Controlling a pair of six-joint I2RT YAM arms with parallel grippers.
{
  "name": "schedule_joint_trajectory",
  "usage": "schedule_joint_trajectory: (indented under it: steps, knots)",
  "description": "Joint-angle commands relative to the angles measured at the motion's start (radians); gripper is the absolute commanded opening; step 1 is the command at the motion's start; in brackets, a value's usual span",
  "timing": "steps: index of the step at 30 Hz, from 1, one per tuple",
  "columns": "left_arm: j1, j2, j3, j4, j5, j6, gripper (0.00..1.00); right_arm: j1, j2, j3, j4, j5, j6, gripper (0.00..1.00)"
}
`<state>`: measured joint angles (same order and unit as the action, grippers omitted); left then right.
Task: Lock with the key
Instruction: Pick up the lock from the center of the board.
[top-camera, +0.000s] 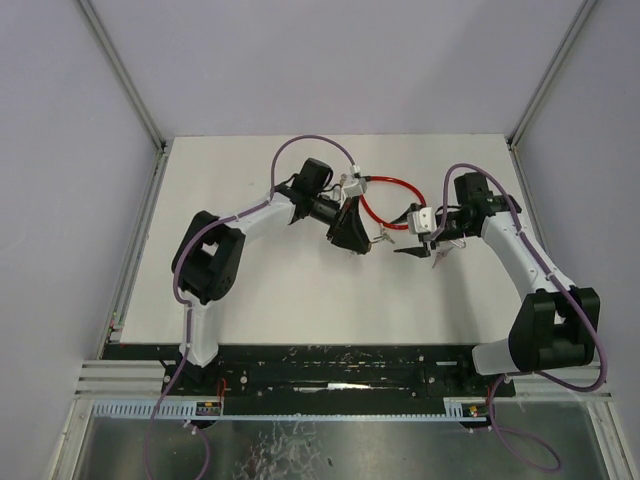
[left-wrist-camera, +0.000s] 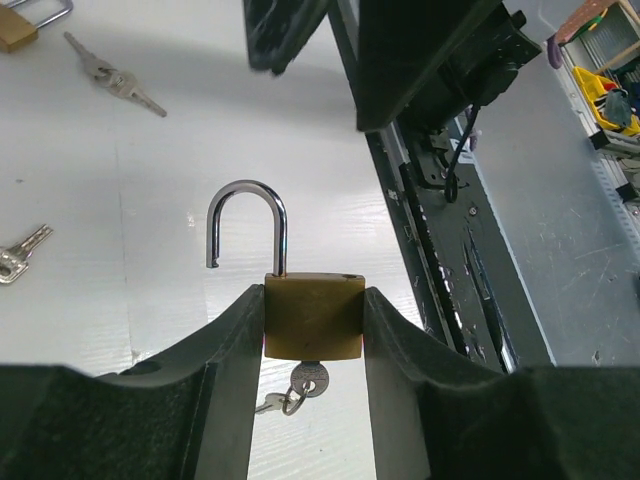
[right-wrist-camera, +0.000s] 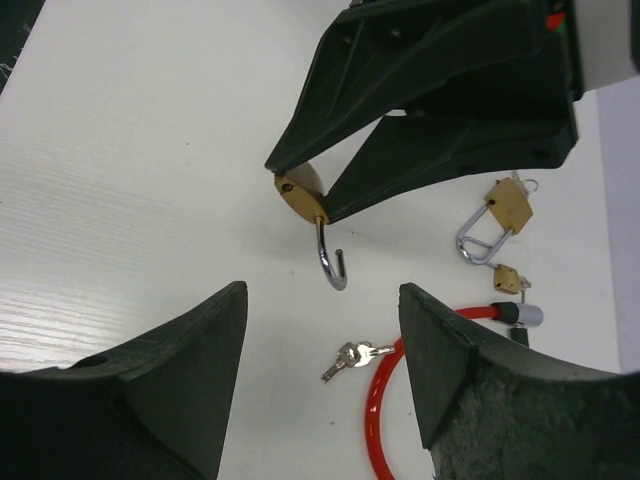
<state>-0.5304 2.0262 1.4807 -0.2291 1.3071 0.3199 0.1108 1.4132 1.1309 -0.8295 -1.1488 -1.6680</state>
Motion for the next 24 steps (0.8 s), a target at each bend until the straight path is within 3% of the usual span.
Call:
schedule_joint_trajectory:
  steps: [1, 9, 24]
  knots:
    - [-0.009, -0.011, -0.007, -0.001, 0.084, 0.066, 0.0, 0.01, 0.003, -0.028, 0.028, -0.004, -0.011, 0.67]
    - [-0.019, 0.002, 0.018, -0.105, 0.101, 0.166, 0.0, 0.056, 0.047, -0.052, 0.089, 0.026, 0.026, 0.6]
    - [-0.025, 0.004, 0.032, -0.197, 0.125, 0.272, 0.0, 0.112, 0.087, -0.061, 0.123, 0.061, 0.05, 0.36]
